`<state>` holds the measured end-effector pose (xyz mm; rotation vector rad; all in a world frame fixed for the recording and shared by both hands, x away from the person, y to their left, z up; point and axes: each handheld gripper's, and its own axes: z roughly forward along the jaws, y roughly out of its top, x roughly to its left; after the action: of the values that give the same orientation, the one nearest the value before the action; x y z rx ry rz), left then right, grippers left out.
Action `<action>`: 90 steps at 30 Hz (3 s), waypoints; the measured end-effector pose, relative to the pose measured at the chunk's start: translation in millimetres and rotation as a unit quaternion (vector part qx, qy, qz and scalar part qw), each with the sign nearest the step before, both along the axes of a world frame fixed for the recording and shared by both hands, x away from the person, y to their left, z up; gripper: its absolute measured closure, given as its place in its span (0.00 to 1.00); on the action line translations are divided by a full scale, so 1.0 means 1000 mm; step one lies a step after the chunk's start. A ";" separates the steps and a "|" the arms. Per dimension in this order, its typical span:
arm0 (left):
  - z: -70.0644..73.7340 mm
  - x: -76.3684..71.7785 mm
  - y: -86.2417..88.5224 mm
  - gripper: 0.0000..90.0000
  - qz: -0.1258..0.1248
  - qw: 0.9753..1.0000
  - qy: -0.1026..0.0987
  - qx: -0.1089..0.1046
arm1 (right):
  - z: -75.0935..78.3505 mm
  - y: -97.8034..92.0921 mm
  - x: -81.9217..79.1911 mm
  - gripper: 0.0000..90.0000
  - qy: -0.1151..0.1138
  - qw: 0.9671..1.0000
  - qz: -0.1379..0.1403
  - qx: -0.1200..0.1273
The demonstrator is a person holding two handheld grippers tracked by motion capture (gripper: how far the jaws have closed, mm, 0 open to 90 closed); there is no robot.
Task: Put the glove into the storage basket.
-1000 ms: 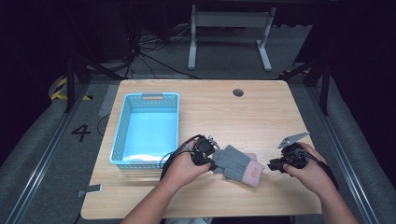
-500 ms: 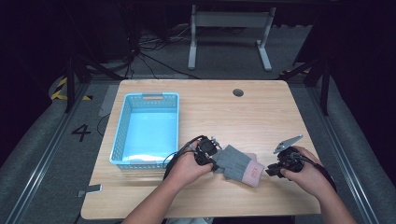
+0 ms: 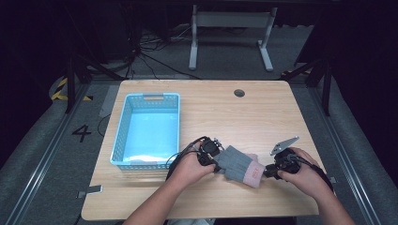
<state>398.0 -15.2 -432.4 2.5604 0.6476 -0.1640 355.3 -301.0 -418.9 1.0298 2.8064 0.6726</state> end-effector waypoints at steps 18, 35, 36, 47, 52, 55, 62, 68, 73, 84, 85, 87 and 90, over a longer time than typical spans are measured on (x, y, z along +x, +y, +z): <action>0.000 0.001 -0.001 0.77 0.020 1.000 -0.010 0.018 | -0.003 0.004 -0.001 0.80 0.002 1.000 0.004 0.000; 0.003 0.000 -0.004 0.79 0.035 0.999 -0.023 0.023 | -0.006 0.009 -0.002 0.80 0.003 1.000 0.014 0.001; 0.005 -0.001 -0.003 0.79 0.038 0.998 -0.030 0.026 | -0.005 0.009 -0.003 0.80 0.002 1.000 0.013 0.002; 0.000 0.005 -0.007 0.72 0.031 0.999 -0.027 0.020 | -0.006 0.008 -0.003 0.80 0.001 1.000 0.013 0.002; 0.000 0.004 -0.010 0.72 0.022 0.999 -0.021 0.015 | -0.007 0.010 -0.003 0.80 0.002 1.000 0.014 -0.001; -0.001 0.005 -0.011 0.73 0.023 0.999 -0.019 0.017 | -0.007 0.011 -0.003 0.80 0.002 1.000 0.014 -0.002; 0.001 0.004 -0.011 0.87 0.038 0.999 -0.029 0.024 | -0.008 0.012 -0.003 0.81 0.002 1.000 0.014 -0.003; 0.003 0.003 -0.012 0.87 0.036 0.999 -0.035 0.013 | -0.007 0.010 -0.003 0.80 0.002 1.000 0.011 0.003; 0.003 0.003 -0.013 0.87 0.036 0.999 -0.038 0.013 | -0.007 0.011 -0.003 0.80 0.002 1.000 0.014 0.000; -0.002 0.007 -0.012 0.89 0.046 0.998 -0.025 0.024 | -0.007 0.012 -0.003 0.80 -0.001 1.000 0.013 0.002; -0.002 0.007 -0.012 0.90 0.045 0.998 -0.026 0.027 | -0.007 0.011 -0.003 0.80 -0.001 1.000 0.013 0.003; -0.001 0.006 -0.012 0.95 0.046 0.998 -0.031 0.032 | -0.006 0.010 -0.003 0.80 -0.002 1.000 0.009 0.008; -0.001 0.006 -0.013 0.97 0.043 0.998 -0.035 0.035 | -0.004 0.008 -0.003 0.80 -0.008 1.000 0.006 0.012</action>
<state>403.6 -28.2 -433.5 2.5859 0.7486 -0.0225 351.9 -293.4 -423.0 1.0075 2.7989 0.7145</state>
